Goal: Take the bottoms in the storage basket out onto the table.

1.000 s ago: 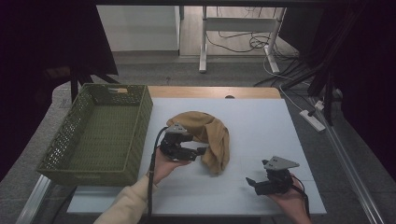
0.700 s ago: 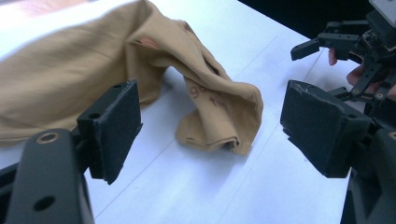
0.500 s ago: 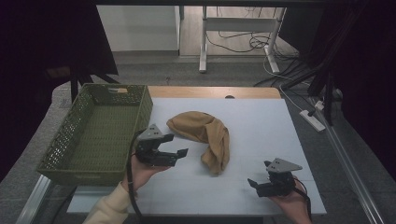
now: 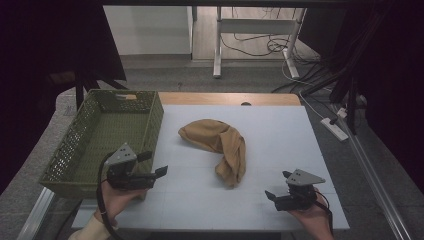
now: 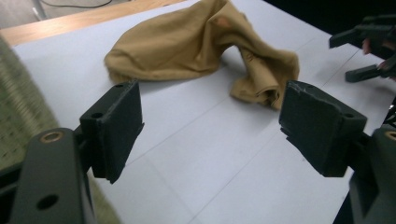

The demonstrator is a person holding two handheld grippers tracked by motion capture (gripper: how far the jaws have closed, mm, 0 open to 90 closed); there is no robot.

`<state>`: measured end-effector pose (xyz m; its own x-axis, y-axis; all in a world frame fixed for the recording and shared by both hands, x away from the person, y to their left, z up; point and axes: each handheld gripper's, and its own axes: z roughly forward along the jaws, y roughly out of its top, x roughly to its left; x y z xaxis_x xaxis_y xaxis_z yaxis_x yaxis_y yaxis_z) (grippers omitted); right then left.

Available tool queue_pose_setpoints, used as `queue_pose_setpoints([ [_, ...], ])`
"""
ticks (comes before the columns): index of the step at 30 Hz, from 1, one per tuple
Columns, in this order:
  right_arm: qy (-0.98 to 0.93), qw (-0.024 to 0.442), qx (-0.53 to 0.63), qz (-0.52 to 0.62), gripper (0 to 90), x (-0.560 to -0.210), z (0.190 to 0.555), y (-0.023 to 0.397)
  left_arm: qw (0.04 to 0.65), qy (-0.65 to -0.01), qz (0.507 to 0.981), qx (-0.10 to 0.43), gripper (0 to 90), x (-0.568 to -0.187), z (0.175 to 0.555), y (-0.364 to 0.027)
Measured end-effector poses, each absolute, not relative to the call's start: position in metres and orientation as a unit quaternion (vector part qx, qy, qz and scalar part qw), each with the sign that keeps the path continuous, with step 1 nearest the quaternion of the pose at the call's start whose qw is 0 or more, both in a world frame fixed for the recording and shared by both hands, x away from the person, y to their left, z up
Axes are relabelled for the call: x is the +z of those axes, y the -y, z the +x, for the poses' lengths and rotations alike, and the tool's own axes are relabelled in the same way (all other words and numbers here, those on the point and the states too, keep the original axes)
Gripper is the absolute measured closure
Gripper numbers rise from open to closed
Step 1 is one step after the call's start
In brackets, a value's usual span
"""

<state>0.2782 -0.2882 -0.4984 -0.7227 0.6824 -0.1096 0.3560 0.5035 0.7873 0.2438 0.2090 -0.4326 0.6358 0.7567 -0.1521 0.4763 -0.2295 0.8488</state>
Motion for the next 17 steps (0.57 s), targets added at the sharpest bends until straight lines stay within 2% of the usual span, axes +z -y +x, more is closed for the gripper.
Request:
queue_pose_setpoints([
  [17, -0.834, 0.214, 0.412, 0.299, 7.3, -0.4932, 0.2753, 0.2898, 0.475, -0.403, 0.768, 0.148, 21.2, -0.4376, 0.2381, -0.2189],
])
